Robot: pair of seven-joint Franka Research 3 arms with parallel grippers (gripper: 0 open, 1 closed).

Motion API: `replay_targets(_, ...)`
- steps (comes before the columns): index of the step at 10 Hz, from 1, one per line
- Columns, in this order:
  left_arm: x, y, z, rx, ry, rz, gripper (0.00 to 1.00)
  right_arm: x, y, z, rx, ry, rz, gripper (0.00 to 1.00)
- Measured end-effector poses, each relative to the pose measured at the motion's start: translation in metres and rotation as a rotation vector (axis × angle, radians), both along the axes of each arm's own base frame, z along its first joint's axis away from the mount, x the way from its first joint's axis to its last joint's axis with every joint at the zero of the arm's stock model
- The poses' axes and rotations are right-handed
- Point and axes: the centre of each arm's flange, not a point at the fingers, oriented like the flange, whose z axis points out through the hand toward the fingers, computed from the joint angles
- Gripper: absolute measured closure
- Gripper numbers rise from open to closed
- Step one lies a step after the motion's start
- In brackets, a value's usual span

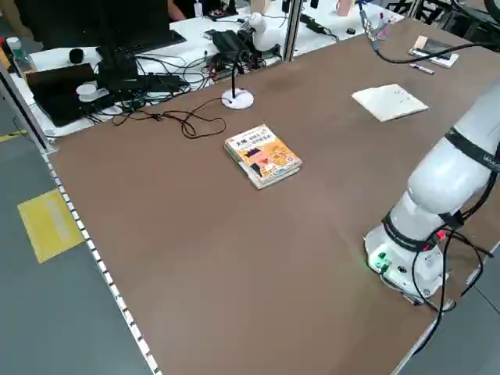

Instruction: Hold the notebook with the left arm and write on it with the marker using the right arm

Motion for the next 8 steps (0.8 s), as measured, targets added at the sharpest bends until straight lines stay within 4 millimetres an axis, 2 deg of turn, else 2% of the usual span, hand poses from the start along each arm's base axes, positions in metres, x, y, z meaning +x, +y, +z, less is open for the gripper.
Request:
replay_targets(5, 0.0, -0.002, -0.001, 0.0, 0.002, -0.004, 0.0, 0.001, 0.001, -0.002, 0.0, 0.003, 0.002, 0.0)
replay_targets(8, 0.001, -0.019, -0.004, 0.0, 0.009, -0.04, 0.0, 0.001, 0.002, -0.003, 0.001, 0.006, 0.003, 0.0)
